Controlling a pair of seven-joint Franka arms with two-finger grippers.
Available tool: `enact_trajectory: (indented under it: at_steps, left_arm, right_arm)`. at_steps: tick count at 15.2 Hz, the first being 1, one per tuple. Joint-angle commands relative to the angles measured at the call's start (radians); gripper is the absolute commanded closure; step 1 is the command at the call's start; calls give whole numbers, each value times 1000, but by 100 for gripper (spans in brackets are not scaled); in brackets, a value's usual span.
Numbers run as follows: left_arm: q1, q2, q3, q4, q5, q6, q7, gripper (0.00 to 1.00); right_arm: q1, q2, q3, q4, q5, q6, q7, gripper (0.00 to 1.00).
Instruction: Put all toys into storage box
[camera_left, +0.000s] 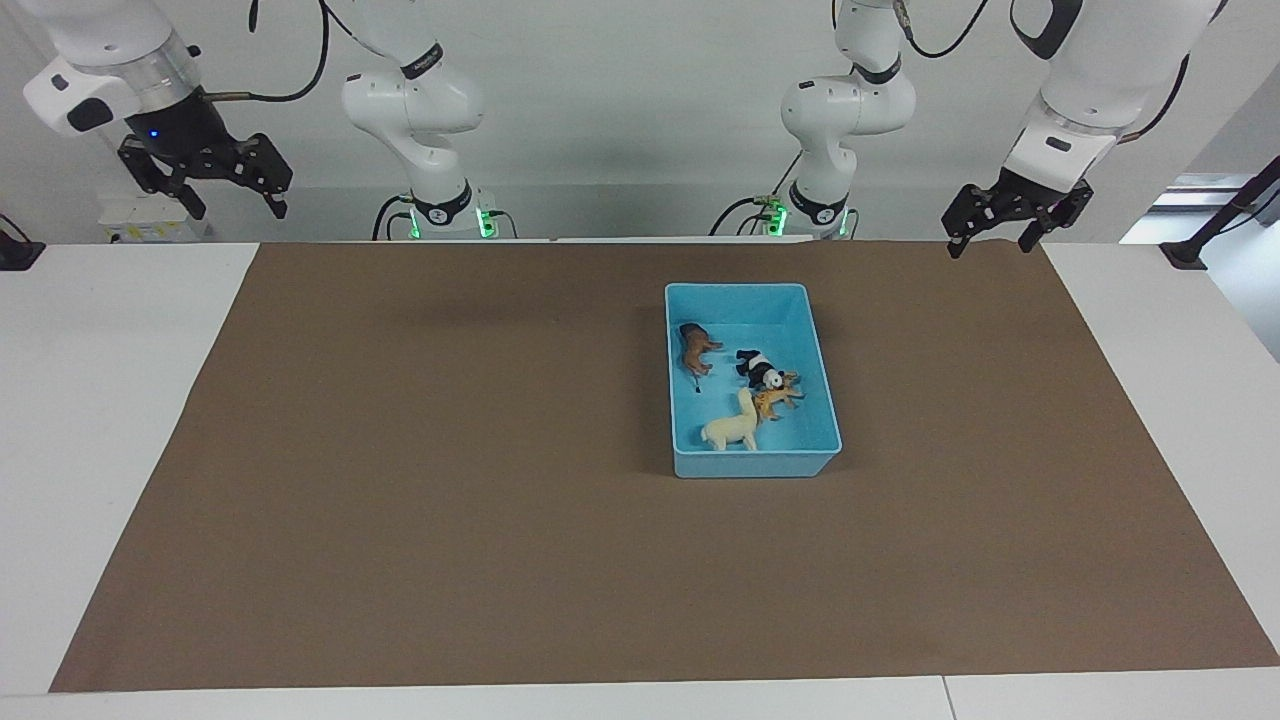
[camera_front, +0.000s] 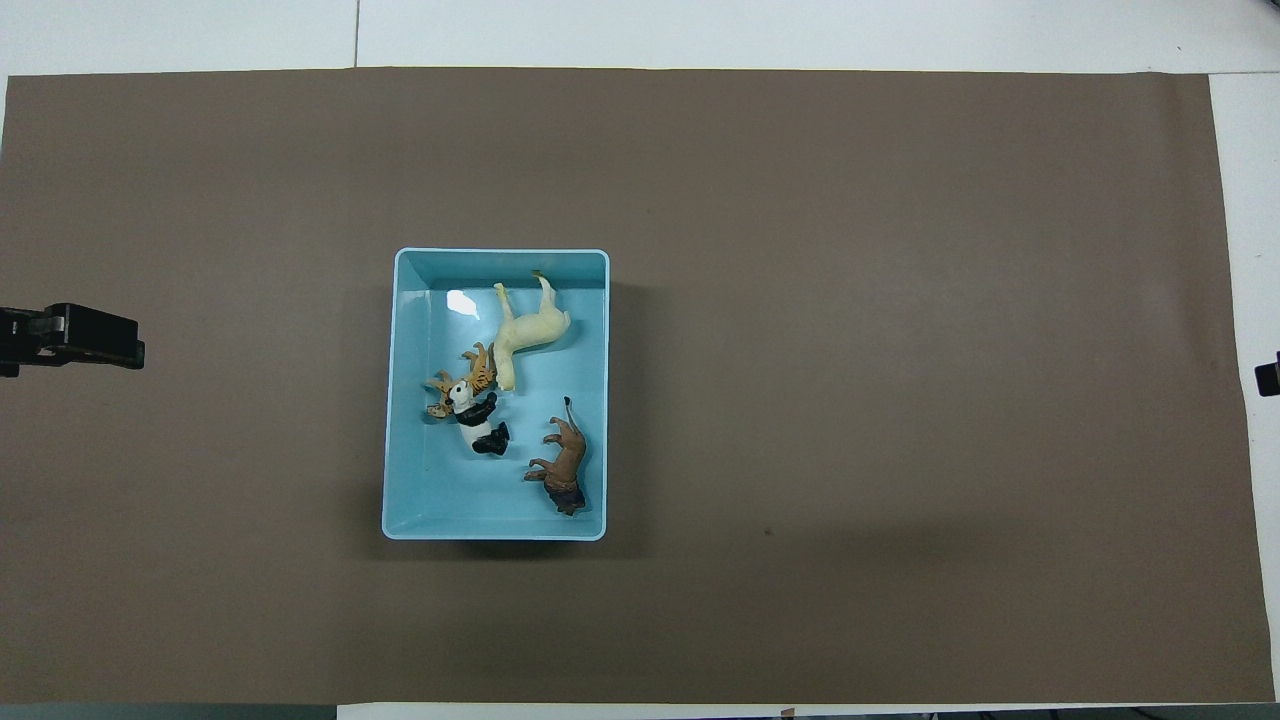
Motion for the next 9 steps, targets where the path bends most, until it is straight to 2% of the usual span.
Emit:
enact_trajectory:
  at_steps: [1, 9]
  left_arm:
    - [-5, 0, 7, -10, -44, 2, 17, 0]
    - [-6, 0, 9, -13, -44, 39, 16, 0]
  right_arm:
    - [-16, 4, 12, 10, -12, -11, -26, 0]
    - [-14, 4, 12, 12, -11, -8, -26, 0]
